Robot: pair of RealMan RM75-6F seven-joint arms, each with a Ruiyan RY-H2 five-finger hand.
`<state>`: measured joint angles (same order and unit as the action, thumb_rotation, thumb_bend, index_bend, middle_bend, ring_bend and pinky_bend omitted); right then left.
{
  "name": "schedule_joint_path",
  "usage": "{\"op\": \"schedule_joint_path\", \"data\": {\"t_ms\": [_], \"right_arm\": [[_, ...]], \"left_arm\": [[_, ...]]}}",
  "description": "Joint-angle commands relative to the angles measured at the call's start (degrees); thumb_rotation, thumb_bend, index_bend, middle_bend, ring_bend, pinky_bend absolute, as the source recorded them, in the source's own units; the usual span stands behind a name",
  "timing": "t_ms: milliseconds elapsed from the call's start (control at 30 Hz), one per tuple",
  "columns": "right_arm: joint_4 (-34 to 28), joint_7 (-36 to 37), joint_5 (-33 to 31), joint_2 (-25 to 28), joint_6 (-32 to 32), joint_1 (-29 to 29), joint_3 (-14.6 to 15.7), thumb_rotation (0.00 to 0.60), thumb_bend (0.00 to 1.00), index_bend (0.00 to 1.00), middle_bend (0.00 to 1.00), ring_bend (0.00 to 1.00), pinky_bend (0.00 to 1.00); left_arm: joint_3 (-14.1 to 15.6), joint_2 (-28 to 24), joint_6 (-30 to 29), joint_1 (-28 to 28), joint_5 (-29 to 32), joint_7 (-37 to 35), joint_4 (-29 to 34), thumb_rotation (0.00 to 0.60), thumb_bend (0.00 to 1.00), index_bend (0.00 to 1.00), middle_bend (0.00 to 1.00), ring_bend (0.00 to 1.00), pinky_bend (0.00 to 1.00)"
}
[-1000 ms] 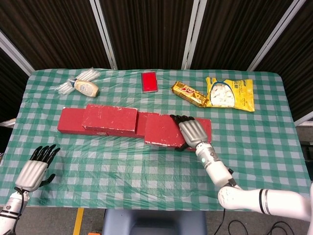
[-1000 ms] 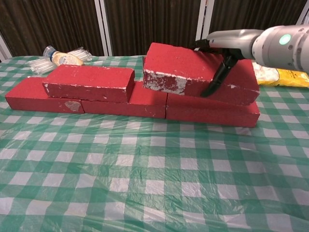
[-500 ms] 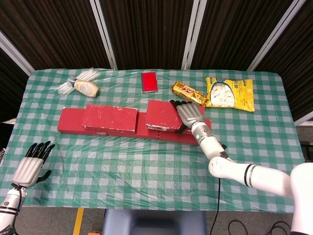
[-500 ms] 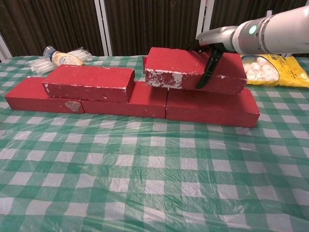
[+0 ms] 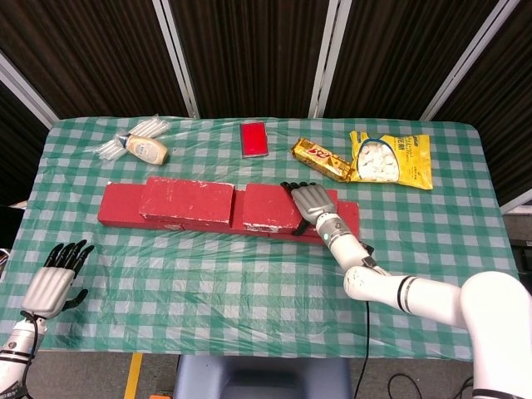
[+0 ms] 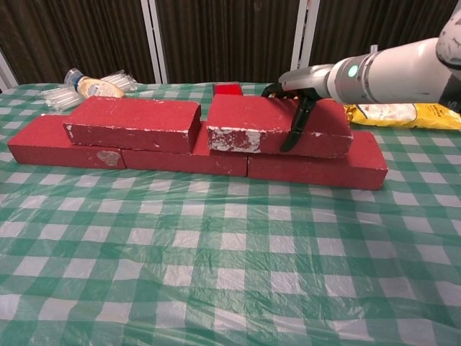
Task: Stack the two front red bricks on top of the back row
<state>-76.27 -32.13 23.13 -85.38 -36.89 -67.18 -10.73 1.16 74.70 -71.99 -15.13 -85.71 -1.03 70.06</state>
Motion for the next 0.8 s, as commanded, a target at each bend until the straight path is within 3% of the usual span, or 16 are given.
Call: {"op": "schedule_joint_path", "data": {"t_ms": [33,800], "right_arm": [[0.12,0.35,-0.33,-0.67,-0.64,-0.77,0.26,0.600,0.07,0.45,0.35,0.25,0.31],[2.53,-2.08,-9.08,-3.86,-3.18,-6.15,2.44,0.600,0.07,0.40,0.35,0.24,0.30]], "left_arm": [[-0.08,-0.01,0.07,-0.06,0.02,-0.23,-0.15,0.600,0.32,0.00,0.00,0.00,0.02],[-0.15,-0.50,0.16,0.10,-0.04,-0.85,-0.06,0.600,0.32,0.00,0.00,0.00,0.02]]}}
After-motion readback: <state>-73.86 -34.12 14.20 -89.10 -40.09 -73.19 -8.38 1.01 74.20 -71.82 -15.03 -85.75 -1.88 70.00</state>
